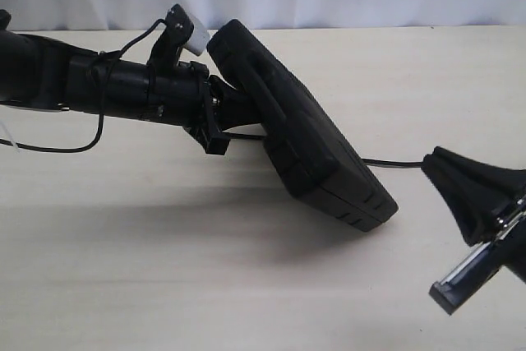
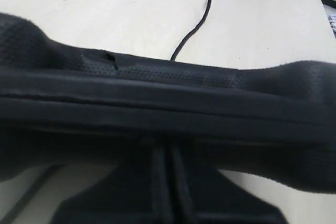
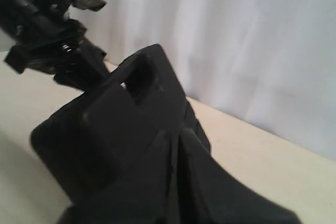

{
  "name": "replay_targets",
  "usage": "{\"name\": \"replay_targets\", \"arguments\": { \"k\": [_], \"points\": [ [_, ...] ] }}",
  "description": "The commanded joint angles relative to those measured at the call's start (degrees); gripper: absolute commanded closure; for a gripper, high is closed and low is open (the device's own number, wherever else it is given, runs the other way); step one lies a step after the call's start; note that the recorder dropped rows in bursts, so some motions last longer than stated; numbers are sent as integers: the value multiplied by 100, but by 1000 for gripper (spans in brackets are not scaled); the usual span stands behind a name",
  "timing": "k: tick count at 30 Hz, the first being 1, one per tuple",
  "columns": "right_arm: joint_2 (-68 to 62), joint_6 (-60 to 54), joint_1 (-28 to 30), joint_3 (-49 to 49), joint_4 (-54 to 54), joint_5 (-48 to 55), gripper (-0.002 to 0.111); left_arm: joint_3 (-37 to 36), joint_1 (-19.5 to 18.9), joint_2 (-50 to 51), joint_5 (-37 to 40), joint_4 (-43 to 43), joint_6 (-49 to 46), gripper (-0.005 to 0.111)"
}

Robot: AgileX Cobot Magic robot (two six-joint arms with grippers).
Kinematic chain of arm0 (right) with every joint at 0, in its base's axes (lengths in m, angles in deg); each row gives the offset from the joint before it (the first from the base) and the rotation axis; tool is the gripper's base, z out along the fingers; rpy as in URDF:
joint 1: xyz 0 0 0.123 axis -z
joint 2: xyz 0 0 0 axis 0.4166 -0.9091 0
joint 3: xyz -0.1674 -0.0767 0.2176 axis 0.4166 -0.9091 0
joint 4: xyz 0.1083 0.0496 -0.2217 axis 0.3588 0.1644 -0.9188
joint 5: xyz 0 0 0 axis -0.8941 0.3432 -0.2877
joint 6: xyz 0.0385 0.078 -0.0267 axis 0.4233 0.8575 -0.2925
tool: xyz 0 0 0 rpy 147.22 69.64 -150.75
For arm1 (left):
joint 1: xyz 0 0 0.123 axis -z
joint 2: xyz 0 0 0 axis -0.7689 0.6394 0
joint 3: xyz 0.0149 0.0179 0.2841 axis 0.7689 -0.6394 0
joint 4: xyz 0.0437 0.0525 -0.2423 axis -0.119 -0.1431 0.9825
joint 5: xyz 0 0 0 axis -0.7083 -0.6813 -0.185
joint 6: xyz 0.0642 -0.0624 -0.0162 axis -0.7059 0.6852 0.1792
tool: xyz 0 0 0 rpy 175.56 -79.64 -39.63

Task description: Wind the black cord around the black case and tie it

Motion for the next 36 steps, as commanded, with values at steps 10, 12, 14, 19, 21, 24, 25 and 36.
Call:
{"name": "replay_targets", "arguments": {
  "k": [10, 12, 14, 19, 21, 24, 25, 36],
  "points": [
    [-1426, 928, -14, -19, -1394, -688, 77, 36, 22, -15, 37, 86, -88, 107],
    [-1760, 801, -14, 60, -1574, -665, 59, 36, 22, -15, 34, 86, -76, 107],
    [-2081, 704, -14, 277, -1602, -611, 41, 36, 22, -15, 34, 86, -76, 107],
    [-2737, 515, -14, 838, -1602, -247, 16, 36, 22, -15, 34, 86, -76, 107],
    [-2941, 397, -14, 1037, -1584, -14, 16, 36, 22, -15, 34, 86, -76, 107],
    [-3234, 398, -14, 1283, -1572, 69, 16, 36, 22, -15, 34, 86, -65, 107],
    [-3300, 375, -14, 1335, -1572, 69, 16, 36, 22, -15, 34, 86, -65, 107],
    [-3945, -469, -14, 1516, -1056, -436, 16, 36, 22, -15, 34, 86, -5, 107]
  ]
}}
